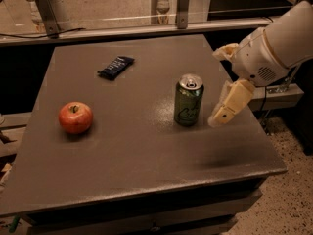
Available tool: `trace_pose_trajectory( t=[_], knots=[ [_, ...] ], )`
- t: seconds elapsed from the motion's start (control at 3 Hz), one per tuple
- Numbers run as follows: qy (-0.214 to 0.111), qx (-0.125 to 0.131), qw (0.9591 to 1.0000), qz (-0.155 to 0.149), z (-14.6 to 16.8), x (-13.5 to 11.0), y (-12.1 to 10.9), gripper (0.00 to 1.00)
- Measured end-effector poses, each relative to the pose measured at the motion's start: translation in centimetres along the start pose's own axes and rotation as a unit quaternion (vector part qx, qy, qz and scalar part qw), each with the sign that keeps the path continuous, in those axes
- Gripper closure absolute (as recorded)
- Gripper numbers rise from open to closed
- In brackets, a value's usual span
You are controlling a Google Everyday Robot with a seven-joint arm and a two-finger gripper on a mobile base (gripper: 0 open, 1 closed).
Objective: Knock green can over
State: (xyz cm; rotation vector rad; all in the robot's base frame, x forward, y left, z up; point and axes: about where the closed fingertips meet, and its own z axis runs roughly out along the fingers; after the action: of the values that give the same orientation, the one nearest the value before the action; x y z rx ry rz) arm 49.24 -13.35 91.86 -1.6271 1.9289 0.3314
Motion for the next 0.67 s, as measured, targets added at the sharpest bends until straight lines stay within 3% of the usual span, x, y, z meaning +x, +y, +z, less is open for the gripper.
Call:
trace_pose_trajectory(
  t=[0.67],
  knots=[
    [-0.087, -0.018, 0.9959, 0.017, 3.5, -0.7, -0.2, 0.0]
  ],
)
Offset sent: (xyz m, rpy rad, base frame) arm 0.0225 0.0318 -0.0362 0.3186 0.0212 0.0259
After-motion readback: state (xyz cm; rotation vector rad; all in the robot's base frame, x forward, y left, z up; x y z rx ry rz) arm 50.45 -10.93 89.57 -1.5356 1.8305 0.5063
